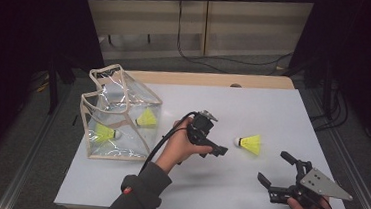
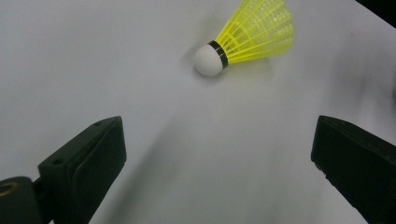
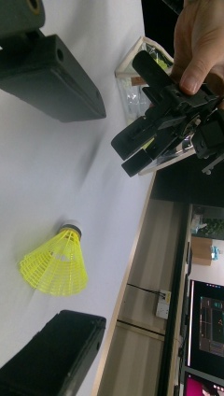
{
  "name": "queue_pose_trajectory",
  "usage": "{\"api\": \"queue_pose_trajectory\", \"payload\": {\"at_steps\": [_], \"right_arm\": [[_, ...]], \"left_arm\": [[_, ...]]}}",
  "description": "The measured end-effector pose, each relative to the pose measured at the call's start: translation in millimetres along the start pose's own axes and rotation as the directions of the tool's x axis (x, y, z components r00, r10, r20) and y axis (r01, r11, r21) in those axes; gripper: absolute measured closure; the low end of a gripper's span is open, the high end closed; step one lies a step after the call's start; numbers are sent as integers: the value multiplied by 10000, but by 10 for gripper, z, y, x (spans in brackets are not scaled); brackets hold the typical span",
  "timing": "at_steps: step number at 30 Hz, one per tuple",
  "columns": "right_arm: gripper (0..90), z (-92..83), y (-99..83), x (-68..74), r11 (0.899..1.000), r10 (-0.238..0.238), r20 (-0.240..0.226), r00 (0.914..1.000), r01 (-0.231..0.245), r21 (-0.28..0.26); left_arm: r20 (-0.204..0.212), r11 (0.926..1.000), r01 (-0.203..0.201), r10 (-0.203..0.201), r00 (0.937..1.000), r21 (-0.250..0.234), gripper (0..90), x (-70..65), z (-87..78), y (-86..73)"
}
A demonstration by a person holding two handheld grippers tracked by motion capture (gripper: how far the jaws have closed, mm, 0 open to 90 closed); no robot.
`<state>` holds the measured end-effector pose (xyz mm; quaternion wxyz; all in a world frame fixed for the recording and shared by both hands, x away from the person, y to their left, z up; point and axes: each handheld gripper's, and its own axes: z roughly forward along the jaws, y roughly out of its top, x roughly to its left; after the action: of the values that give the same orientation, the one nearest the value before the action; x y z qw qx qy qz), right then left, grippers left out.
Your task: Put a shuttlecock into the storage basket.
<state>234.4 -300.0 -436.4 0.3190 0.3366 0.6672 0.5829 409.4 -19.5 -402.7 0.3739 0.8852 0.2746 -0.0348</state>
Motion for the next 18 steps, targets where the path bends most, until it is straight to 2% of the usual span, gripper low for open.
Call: {"api": "queue_pose_trajectory", "payload": {"at_steps": [18], "right_arm": [[21, 2, -1, 2, 10000, 13, -15, 10000, -13, 11]], "left_arm": [[-18, 9990, -133, 132, 9999, -432, 41, -16, 130, 38]]}}
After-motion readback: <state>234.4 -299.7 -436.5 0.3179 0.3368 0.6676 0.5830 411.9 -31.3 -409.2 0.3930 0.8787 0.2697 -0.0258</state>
